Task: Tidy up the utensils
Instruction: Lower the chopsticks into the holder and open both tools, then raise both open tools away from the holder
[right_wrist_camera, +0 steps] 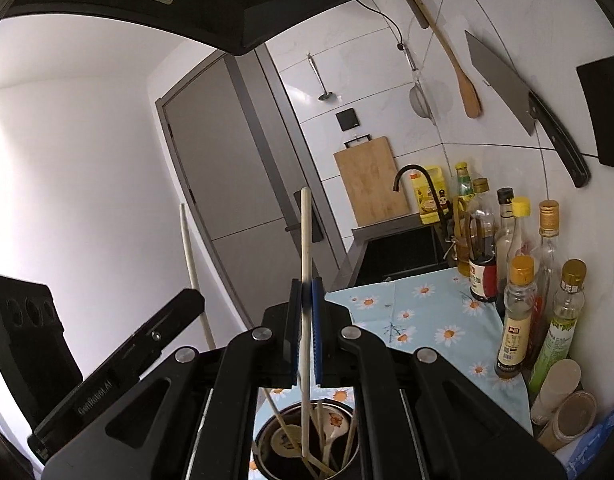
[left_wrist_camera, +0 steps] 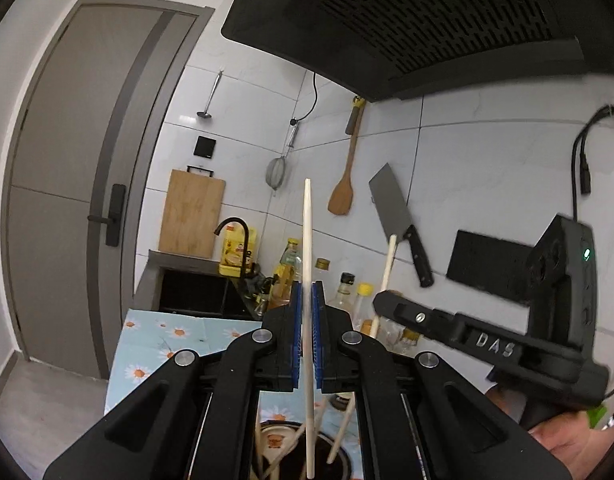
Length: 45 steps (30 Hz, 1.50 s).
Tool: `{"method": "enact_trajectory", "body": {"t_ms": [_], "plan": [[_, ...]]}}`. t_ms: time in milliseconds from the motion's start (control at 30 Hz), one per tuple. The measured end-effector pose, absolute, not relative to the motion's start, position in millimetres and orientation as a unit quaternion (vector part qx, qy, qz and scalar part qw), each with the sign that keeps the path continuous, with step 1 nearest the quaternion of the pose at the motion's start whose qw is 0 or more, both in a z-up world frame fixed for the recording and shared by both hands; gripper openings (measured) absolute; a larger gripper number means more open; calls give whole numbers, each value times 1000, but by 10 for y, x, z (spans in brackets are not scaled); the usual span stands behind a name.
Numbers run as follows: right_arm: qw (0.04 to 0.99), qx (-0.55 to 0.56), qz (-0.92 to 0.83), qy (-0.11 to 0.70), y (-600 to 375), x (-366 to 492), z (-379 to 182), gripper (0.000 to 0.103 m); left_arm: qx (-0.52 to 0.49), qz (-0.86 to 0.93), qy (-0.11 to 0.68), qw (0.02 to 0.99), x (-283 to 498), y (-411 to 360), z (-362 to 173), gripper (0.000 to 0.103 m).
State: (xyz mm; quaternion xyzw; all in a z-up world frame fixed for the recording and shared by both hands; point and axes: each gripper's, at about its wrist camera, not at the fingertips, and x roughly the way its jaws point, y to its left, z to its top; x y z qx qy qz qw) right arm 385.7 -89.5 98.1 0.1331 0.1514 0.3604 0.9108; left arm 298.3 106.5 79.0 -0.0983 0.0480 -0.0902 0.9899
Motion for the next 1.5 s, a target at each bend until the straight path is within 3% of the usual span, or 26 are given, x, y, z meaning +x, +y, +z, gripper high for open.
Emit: {"method": "enact_trajectory", "body": {"t_ms": [467,633,1033,1133,1300,1367,1500], "plan": [[903,127,362,196,-750,3899,687,6,-114,-91,86,986,3024,1088,449,5],[898,133,365,206,-755,3885,689,18,-119,-92,102,983,3000,1097,414,15],[901,131,356,209,-837,3787,741,22,-118,-94,113,982,2909,1088,455,16],[903,133,352,208,-894,3729,751,30,-117,-89,107,983,2845,1084,511,31],[904,139,344,214,-1027,3614,749,31,-110,-96,108,983,2699,1072,589,32],[907,130,336,220,-1063,3563,739,38,-109,-97,111,983,2630,1076,615,32],[907,125,324,236,-1161,3440,663,39,-110,-96,120,982,2473,1107,633,32]]}}
